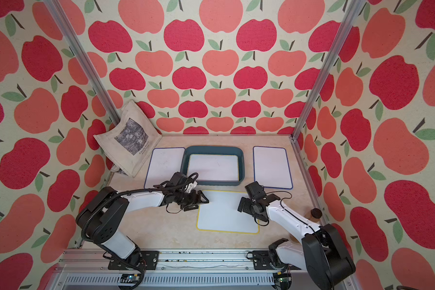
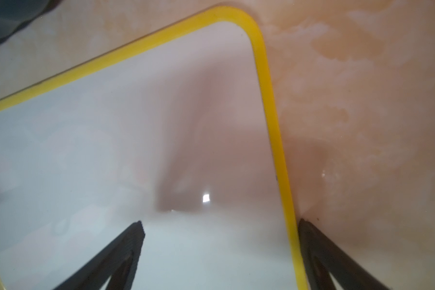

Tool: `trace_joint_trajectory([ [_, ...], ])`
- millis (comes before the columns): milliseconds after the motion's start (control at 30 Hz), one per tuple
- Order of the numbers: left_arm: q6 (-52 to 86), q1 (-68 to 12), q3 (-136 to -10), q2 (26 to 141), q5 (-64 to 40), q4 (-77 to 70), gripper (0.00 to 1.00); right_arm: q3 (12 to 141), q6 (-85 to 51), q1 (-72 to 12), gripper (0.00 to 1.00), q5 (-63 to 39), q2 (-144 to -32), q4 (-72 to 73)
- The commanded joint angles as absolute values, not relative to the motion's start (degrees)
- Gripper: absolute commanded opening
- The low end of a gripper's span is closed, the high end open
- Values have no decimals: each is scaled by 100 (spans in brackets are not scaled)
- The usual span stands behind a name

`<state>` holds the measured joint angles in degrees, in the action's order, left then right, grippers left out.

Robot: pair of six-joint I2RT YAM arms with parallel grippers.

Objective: Put the whiteboard into the storage box
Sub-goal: Move the whiteboard to the center of the board.

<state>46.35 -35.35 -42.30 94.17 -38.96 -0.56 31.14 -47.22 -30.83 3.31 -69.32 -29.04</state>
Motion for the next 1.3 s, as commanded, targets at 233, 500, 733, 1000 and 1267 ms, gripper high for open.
trace_joint_trajectory([
  [233, 4415, -3706, -4187, 9532, -3961, 558, 84, 2776, -5089, -3410, 99, -1291, -6989, -1636],
  [500, 3976, -3570, -4674, 9271, -2611, 2379, 85, 2756, -5056, -3407, 99, -1227, -6891, -1693],
  [733, 4036, -3544, -4659, 8773, -1583, 3192, 86, 2780, -4948, -3410, 99, -1213, -6935, -1790],
  [1000, 4255, -3533, -4516, 8553, -1049, 3655, 87, 2963, -4543, -3452, 99, -983, -7044, -2356],
  [1267, 4727, -4082, -4517, 9095, -1515, 3027, 87, 2975, -4560, -3822, 99, -1073, -7358, -2203],
])
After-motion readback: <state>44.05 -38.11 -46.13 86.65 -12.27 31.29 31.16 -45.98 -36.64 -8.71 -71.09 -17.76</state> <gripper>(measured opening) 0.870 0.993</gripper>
